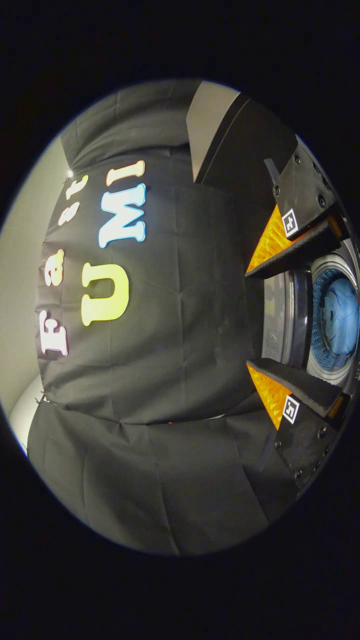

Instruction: Put the clothes into the washing machine and then close the washing machine lid.

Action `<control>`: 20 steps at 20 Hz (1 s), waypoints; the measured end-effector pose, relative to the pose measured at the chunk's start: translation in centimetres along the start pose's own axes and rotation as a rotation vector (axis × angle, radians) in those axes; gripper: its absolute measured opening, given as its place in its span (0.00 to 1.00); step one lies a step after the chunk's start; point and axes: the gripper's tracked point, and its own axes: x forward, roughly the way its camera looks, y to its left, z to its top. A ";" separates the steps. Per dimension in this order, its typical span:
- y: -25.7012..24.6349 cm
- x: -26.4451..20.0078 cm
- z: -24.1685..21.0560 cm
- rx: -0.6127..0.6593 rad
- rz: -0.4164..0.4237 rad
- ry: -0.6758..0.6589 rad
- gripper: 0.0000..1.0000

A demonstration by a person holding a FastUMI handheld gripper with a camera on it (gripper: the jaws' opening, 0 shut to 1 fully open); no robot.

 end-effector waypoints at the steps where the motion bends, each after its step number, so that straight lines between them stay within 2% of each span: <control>1: 0.2 -0.5 -0.7 -0.008 0.007 0.009 0.99; 9: 1.5 -3.6 -7.4 -0.075 0.066 0.098 0.99; 20: 2.0 -4.9 -7.1 -0.042 0.101 0.094 0.99</control>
